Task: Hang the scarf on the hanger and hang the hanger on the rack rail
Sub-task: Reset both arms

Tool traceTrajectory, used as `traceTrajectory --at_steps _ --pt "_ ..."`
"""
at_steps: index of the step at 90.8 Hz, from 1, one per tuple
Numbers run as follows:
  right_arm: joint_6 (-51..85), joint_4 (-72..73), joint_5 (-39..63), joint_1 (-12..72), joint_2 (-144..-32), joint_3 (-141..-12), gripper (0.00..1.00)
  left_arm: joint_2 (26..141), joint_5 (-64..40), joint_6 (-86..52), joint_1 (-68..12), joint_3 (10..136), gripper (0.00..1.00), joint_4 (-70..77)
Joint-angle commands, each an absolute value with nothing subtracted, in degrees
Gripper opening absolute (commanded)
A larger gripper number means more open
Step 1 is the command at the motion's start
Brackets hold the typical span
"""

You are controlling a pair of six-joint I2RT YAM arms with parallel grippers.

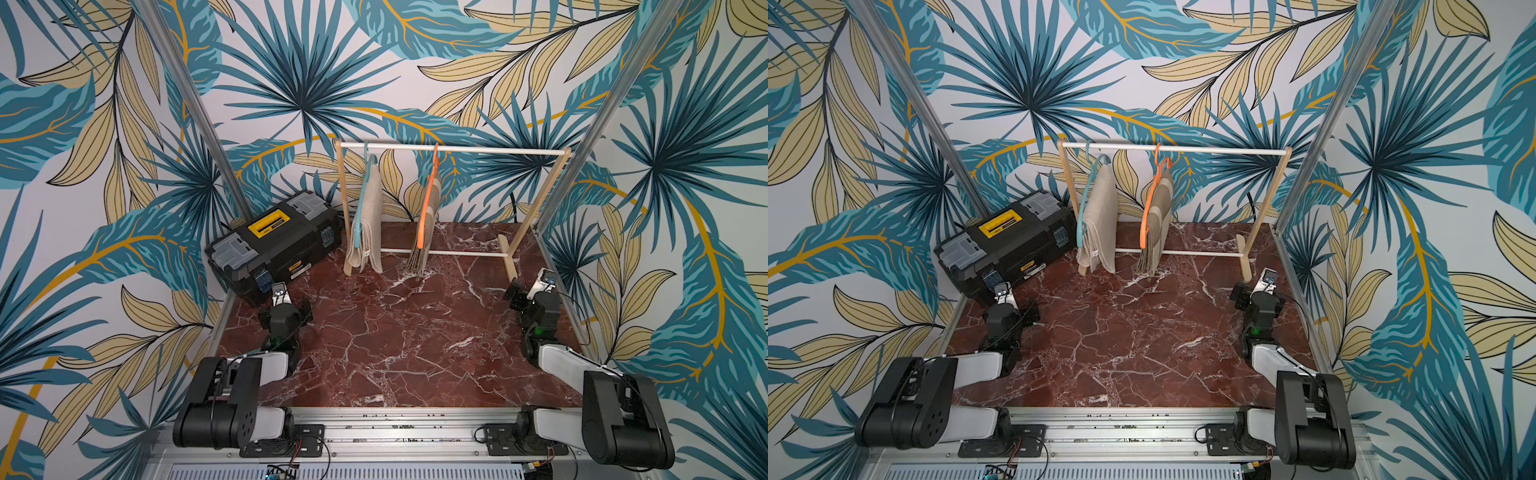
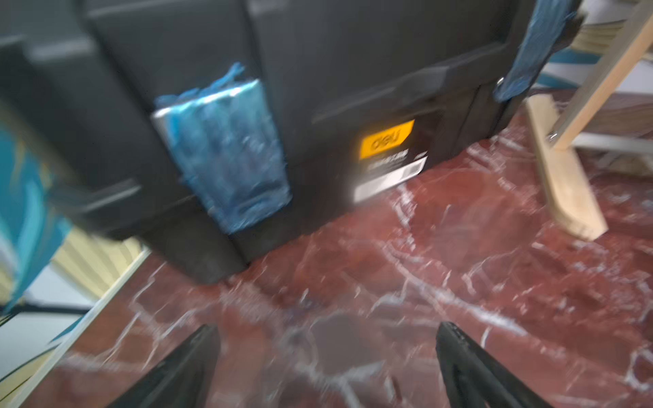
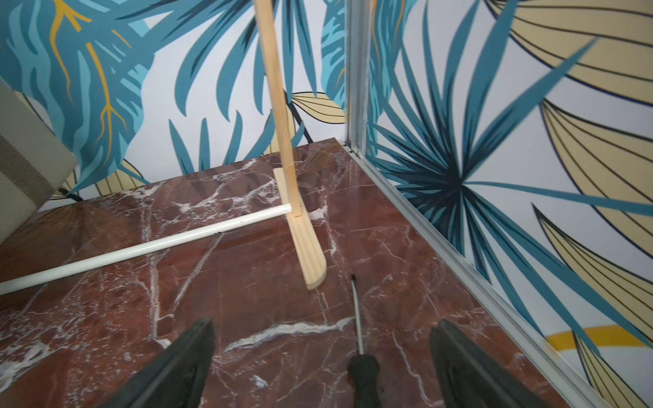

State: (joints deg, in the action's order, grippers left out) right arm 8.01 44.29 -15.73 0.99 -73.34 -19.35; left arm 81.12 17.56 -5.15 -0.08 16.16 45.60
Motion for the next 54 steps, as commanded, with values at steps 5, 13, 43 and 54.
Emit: traceTrajectory --at_steps 5,13,43,54 --pt "6.7 56.8 -12.7 -1.1 -75.1 -15.2 0.99 82.5 9.2 -2.6 0.7 14.9 1.0 59.0" --pt "5.6 65.9 -10.0 -1.3 -77.5 -13.4 0.99 87.5 7.9 -1.5 0.5 14.6 1.0 65.5" --pt "2.1 78.9 -0.8 -0.9 -87.6 -11.8 0.99 88.8 6.6 1.1 -0.9 19.8 1.0 57.0" --pt "2.2 77.8 -0.7 -0.8 -87.3 -11.9 0.99 89.1 0.7 3.2 -1.0 21.3 1.0 54.7"
